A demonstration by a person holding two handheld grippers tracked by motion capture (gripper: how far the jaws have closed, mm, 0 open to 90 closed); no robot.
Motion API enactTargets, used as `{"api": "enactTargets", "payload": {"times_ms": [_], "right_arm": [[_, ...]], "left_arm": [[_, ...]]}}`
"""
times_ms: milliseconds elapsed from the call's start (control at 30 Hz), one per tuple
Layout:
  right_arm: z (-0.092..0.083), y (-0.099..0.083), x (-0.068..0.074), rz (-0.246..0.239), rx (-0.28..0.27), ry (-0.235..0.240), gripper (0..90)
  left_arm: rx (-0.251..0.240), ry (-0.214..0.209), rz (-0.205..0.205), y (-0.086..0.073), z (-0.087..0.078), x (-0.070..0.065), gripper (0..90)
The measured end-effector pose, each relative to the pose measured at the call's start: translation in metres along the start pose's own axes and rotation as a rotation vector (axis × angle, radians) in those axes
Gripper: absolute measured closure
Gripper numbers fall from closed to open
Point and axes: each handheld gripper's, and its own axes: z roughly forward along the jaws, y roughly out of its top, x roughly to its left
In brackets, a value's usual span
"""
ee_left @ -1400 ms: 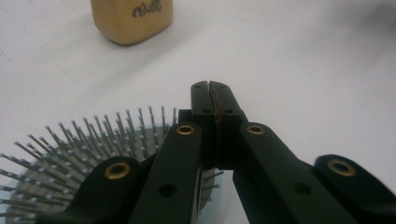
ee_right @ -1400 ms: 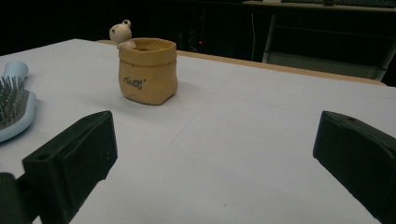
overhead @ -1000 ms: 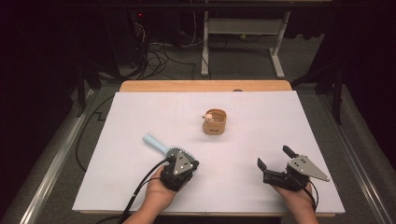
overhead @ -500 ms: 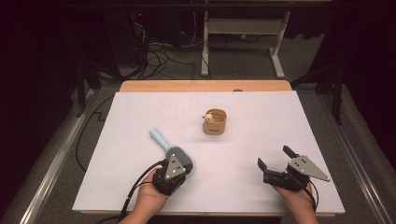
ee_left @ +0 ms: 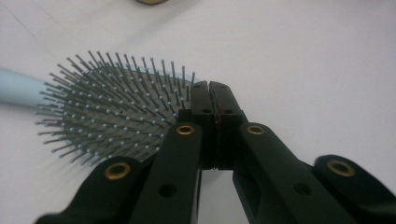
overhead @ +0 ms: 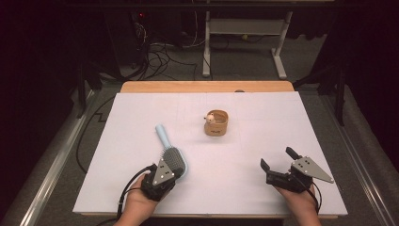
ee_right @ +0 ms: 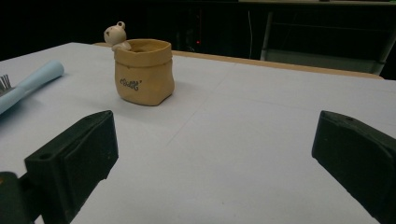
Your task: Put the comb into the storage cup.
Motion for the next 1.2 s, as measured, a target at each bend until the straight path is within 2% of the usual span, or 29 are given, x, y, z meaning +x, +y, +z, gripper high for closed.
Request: {"api": "enactTargets", "payload": {"times_ms": [233, 667, 867, 1200], "right_arm": [[0.0, 0.0, 0.0, 0.0, -0.001, -0.003, 1.5], [0.0, 0.0, 0.0, -0.001, -0.002, -0.007, 1.5], [-0.001, 0.001, 0.001, 0.001, -0.007, -0.007, 1.5], [-0.001, 0.0, 0.0, 0.003, -0.005, -0.009, 1.5]], "left_arm": [[0.0, 0.032, -0.021, -0.008, -0.01, 0.01, 90.0], [0.013, 0.063, -0.015, -0.018, -0.019, 0.015, 90.0], [0.013, 0.087, -0.032, -0.022, -0.024, 0.022, 90.0], [0.02, 0.114, -0.027, -0.026, -0.027, 0.03, 90.0]]}}
